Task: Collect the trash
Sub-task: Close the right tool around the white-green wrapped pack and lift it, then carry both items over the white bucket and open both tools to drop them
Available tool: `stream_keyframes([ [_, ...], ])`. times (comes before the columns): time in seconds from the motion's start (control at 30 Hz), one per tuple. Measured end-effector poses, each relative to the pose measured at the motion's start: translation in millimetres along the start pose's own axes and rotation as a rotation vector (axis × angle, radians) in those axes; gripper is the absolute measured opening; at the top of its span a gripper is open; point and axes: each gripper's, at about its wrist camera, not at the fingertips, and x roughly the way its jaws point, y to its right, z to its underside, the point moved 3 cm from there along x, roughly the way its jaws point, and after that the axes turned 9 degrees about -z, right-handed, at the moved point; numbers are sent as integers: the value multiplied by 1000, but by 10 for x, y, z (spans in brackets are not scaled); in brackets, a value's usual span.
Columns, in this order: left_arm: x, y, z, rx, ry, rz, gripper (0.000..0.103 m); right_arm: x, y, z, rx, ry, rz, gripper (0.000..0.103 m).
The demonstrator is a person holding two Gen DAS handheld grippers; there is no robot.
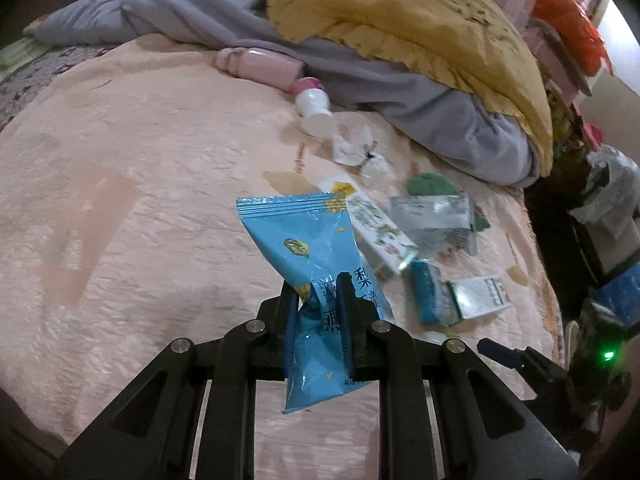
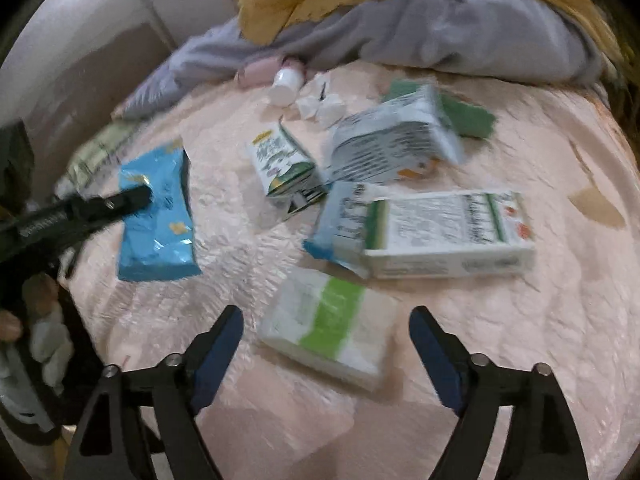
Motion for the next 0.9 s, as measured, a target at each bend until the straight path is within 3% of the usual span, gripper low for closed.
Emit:
stream_keyframes([
  [0.17, 60, -44, 59, -2, -17, 1, 16, 368, -35, 21, -24, -58, 83, 87],
  [0.23, 70, -2, 88, 9, -23, 9, 16, 305, -53, 56, -59, -19, 89, 72],
  [0.5, -26, 466, 188, 60, -37, 105, 16, -352, 97, 164, -91, 66, 72, 69],
  [0.9, -149, 1679, 422, 250, -49, 210, 16, -1222, 712, 402, 34, 165, 141, 70],
])
